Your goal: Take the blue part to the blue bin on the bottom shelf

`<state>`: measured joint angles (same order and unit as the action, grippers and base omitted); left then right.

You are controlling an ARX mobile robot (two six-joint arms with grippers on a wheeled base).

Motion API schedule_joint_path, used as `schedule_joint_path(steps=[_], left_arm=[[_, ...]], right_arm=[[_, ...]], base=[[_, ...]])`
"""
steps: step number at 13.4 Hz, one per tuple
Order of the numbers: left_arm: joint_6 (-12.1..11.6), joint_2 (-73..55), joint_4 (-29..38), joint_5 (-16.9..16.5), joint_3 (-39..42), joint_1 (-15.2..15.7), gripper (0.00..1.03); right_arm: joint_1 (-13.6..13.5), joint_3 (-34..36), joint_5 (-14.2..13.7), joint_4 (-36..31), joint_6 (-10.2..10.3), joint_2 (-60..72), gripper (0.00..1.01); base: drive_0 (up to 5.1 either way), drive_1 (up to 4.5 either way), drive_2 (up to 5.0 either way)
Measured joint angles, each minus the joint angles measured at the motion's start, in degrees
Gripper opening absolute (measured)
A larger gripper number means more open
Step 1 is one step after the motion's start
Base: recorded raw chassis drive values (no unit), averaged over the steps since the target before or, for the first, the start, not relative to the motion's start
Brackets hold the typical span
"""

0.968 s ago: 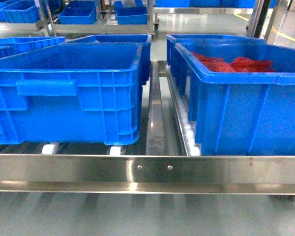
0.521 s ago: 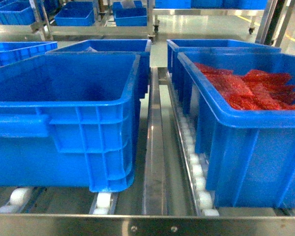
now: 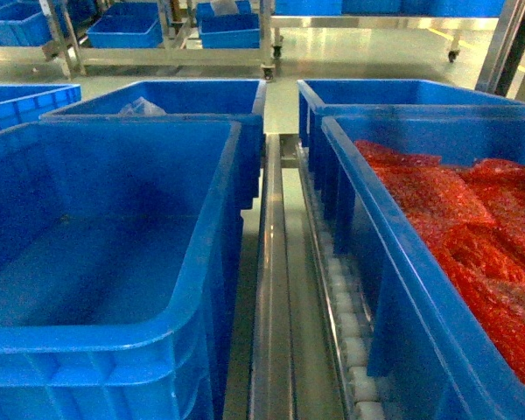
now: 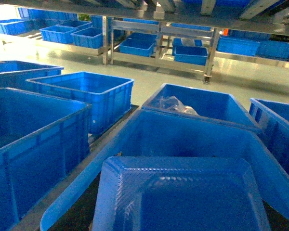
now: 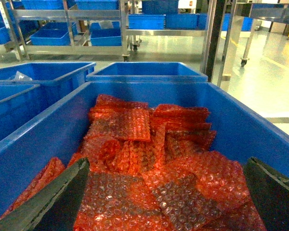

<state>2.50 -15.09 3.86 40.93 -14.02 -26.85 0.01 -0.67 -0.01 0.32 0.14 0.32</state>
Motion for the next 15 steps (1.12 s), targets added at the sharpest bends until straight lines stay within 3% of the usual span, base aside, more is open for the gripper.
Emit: schedule_joint_path(steps=[15], left_arm=[[0.02,0.15,0.04,0.0,0.0,0.0,0.43]], right_arm=[[0.0,0.0,0.0,-0.04,0.0,0.0,0.98]], base=[[0.0,4.18,-4.2]])
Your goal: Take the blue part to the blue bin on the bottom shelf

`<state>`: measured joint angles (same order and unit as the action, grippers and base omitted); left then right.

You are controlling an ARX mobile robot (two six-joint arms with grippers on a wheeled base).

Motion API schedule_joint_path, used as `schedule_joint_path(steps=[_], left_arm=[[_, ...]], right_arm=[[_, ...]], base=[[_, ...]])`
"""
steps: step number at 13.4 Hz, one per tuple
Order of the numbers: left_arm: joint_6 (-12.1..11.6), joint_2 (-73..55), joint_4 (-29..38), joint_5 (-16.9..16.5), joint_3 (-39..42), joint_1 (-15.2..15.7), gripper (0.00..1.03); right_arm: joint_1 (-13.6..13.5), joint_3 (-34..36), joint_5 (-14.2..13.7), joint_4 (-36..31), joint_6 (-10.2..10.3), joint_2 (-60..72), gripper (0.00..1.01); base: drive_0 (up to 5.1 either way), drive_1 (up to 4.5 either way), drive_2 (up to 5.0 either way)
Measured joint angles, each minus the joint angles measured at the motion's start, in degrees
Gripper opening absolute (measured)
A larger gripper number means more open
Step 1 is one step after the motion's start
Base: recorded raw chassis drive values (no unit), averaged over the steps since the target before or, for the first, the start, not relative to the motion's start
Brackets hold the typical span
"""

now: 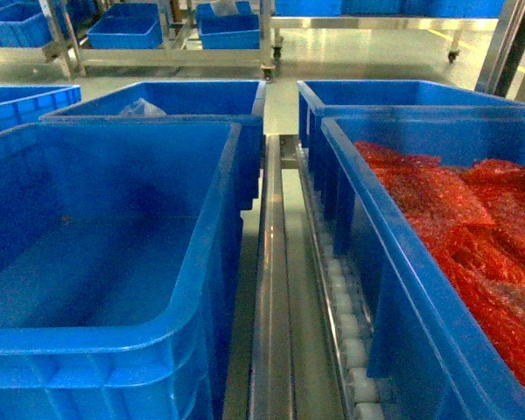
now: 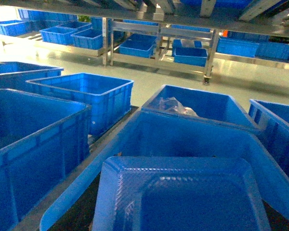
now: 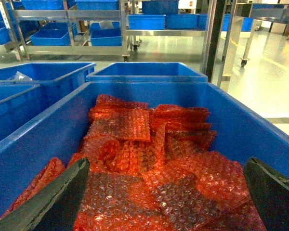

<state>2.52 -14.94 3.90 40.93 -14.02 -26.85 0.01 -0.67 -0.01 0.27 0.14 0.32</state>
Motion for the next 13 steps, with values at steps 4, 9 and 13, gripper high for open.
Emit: schedule_joint_path(steps=[4,9,13], left_arm=[[0.0,0.0,0.0,0.0,0.0,0.0,0.43],[-0.02,0.0,0.0,0.0,0.0,0.0,0.43],[-0.02,0.0,0.0,0.0,0.0,0.0,0.43]], right_arm=[[0.0,0.0,0.0,0.0,0.0,0.0,0.98],[0.0,0.0,0.02,0.0,0.0,0.0,0.98],[0.0,0.0,0.02,0.02,0.0,0.0,0.98]], base=[[0.0,4.18,-4.2],[0.0,3.34,-3.3],[0.0,0.0,0.0]])
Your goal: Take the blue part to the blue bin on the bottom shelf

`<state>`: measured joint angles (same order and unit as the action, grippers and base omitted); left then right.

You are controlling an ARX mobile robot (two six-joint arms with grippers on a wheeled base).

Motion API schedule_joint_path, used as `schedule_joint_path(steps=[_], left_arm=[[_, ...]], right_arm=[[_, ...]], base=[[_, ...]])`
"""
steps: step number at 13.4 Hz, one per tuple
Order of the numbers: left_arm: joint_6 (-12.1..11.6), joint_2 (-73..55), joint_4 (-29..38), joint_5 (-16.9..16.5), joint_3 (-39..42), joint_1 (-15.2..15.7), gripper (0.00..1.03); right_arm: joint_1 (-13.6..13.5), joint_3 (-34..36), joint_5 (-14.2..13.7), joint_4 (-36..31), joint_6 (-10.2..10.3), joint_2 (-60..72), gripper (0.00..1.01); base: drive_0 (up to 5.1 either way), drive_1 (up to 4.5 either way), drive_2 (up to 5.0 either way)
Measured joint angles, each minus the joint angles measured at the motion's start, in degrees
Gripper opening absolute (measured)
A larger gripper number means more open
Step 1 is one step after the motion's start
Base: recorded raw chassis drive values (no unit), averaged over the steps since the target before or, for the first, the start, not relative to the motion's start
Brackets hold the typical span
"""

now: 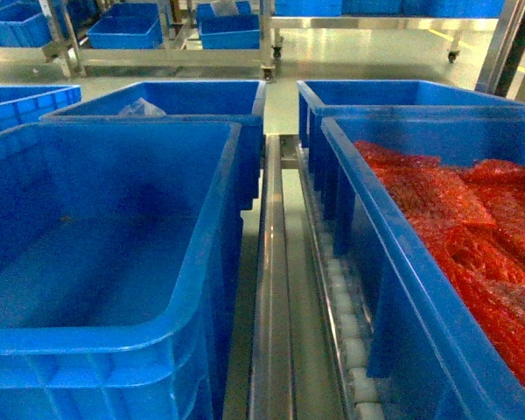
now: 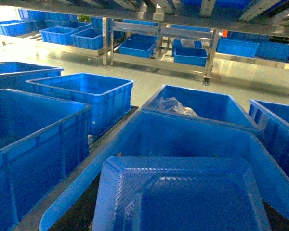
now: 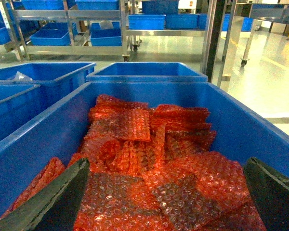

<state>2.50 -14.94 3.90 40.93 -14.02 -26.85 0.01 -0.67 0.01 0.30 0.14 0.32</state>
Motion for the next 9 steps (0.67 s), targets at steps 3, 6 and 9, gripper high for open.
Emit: schedule_joint_path(steps=[3,6,9], left_arm=[[0.0,0.0,0.0,0.0,0.0,0.0,0.43],[-0.09,-0.09,-0.48,0.55,-0.04,-0.15,0.43],[-0.87,-9.22,5.07,9.6,-1.2,-9.22,0.43]], right_arm=[[0.0,0.0,0.0,-0.02,0.0,-0.02,0.98],[0.0,0.0,0.0,-0.02,0.0,0.0,0.98],[0.0,0.0,-0.04,0.02,0.0,0.0,0.98]], base=[[0.0,0.0,0.0],[0.0,0.0,0.0],[0.0,0.0,0.0]])
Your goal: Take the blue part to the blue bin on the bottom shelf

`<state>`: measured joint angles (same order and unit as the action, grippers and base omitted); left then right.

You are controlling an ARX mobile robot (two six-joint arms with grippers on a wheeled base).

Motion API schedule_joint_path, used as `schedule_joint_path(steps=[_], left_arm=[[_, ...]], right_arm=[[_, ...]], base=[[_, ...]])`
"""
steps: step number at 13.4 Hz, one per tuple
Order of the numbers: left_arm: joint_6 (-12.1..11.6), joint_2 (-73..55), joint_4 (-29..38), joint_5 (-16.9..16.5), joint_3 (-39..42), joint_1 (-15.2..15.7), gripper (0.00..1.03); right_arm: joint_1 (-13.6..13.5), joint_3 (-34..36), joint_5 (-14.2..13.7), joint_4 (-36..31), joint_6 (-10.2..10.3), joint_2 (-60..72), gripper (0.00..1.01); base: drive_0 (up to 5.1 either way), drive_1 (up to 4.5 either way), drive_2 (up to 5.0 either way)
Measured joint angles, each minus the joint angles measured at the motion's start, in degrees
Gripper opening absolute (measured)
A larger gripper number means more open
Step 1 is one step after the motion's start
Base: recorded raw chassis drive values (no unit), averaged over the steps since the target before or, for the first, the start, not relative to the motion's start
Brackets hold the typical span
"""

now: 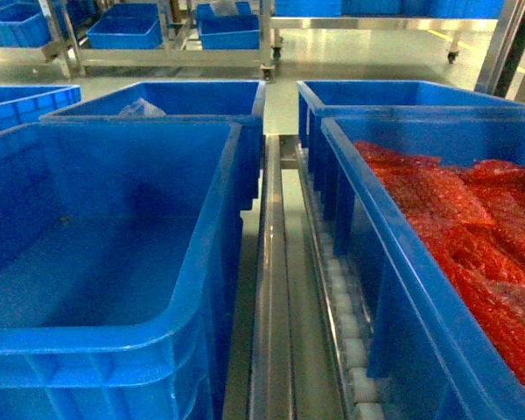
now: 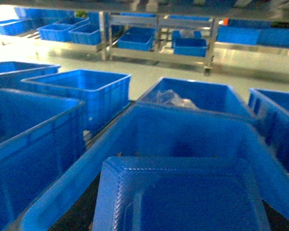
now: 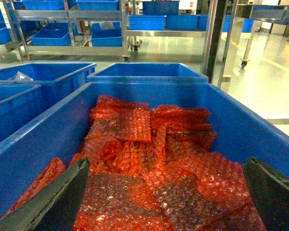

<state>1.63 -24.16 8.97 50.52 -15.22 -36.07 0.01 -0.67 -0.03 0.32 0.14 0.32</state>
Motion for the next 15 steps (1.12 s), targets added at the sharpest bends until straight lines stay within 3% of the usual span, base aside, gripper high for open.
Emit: schedule_joint_path(steps=[2,3,7,8,9,12,15], left_arm=[[0.09,-20.41,15.12,-13.2,-4.9,7.89,0.43],[1.22,-29.97,18.73,-18.23,-7.69,9.73,0.47],[1.44,-32.98,18.84,-18.12,-7.43,9.79,0.98],[1.03,-33.14,21.59,-19.58,-6.78,10.43,0.95],[-0.02,-31.41,27.39,-25.92,-3.91,12.92,0.82],[-0.61,-21.75,25.49,-35.08,4.79,20.96,0.39],[-0.55,-14.21,22.38,-40.04,8.74,25.99,0.01]], right_arm=[[0.0,0.0,0.04,-0.09,0.0,0.0,0.98],[0.0,0.0,0.04,-0.04,0.0,-0.02,0.98],[0.0,0.0,0.04,-0.04,0.0,0.0,0.98],[0.0,0.0,0.04,-0.04,0.0,0.0,0.98],[0.0,0.0,0.04,-0.02,0.0,-0.02,0.98],[0.0,0.0,0.02,-0.02,0.0,0.0,0.98],[0.0,0.0,0.04,-0.04,0.0,0.0,0.98]], base=[[0.0,0.0,0.0],[0.0,0.0,0.0],[0.0,0.0,0.0],[0.0,0.0,0.0],[0.0,0.0,0.0],[0.0,0.0,0.0],[0.0,0.0,0.0]])
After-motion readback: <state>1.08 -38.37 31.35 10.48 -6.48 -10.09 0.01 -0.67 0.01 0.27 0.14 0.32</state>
